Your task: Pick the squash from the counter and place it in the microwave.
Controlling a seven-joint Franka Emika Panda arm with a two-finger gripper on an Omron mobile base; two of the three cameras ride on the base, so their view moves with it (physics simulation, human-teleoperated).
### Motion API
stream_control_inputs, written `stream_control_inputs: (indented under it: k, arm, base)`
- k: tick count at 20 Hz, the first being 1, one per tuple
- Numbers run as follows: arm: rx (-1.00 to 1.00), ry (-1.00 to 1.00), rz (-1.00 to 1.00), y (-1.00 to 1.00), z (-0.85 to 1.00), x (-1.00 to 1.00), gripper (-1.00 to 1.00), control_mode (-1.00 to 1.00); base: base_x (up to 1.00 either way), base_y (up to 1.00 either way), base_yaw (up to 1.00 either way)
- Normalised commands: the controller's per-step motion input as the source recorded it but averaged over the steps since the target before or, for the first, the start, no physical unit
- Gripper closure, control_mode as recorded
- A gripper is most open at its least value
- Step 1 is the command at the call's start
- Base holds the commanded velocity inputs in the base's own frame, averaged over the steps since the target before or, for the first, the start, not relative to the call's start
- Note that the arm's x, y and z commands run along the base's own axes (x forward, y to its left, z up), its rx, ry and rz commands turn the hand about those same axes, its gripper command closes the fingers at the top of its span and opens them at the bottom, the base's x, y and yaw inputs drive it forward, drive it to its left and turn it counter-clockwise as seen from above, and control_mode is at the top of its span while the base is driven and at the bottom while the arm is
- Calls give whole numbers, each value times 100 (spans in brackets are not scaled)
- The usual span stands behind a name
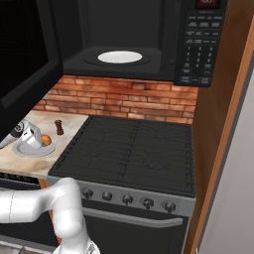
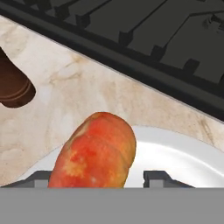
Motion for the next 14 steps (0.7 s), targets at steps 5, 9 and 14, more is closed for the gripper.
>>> stream_control_inputs:
  k: [5,9,14]
  arm:
    - [0,0,2,-13,-36,-36,100,-100]
    - [0,-2,6,12,-3,-59,100,-100]
    - [0,-8,10,35,0,-87,100,-100]
  base:
    - [0,0,0]
    - [0,0,0]
    - [0,0,0]
